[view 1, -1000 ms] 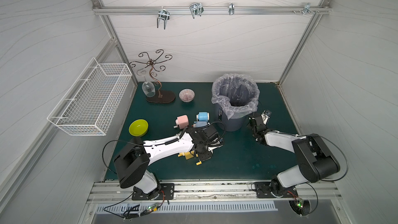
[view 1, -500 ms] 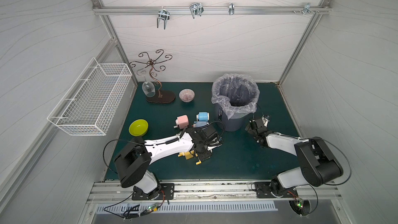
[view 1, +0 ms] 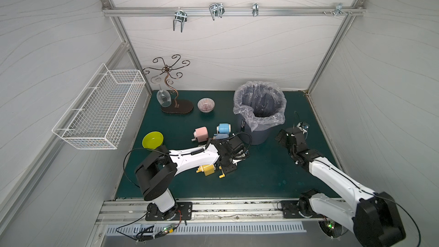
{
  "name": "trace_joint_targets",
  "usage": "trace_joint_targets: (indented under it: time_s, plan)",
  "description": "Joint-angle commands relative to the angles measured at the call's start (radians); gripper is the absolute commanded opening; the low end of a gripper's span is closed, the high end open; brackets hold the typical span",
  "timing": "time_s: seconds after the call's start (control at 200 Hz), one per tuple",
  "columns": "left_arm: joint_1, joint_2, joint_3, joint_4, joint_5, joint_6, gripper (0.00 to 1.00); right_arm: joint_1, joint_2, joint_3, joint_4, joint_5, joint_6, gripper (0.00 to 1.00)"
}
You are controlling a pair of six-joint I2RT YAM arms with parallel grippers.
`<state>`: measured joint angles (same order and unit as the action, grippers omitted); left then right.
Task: Take out the pencil sharpener tray and clean the shavings
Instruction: Place the pencil sharpener at the center of the board.
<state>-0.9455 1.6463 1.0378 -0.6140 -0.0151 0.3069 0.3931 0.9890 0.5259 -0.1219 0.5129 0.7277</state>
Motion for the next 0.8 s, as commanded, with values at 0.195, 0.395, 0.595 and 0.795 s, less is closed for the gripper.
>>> trace_joint_targets:
  time_s: [0.195, 0.395, 0.595, 0.795]
  plan:
    - [0.002, 0.033, -0.01, 0.08, -0.017, 0.047, 0.15, -0.012, -0.21, -0.03, -0.144, 0.004, -0.062, 0.95]
    - [0.002, 0.011, -0.021, 0.077, -0.031, 0.057, 0.27, -0.012, -0.245, -0.007, -0.184, -0.02, -0.078, 0.95]
    - [0.002, -0.017, -0.022, 0.07, -0.023, 0.059, 0.5, -0.013, -0.278, -0.013, -0.201, -0.03, -0.082, 0.95]
    - [0.002, -0.064, -0.008, 0.033, -0.032, 0.058, 0.93, -0.013, -0.301, -0.03, -0.212, -0.034, -0.088, 0.94]
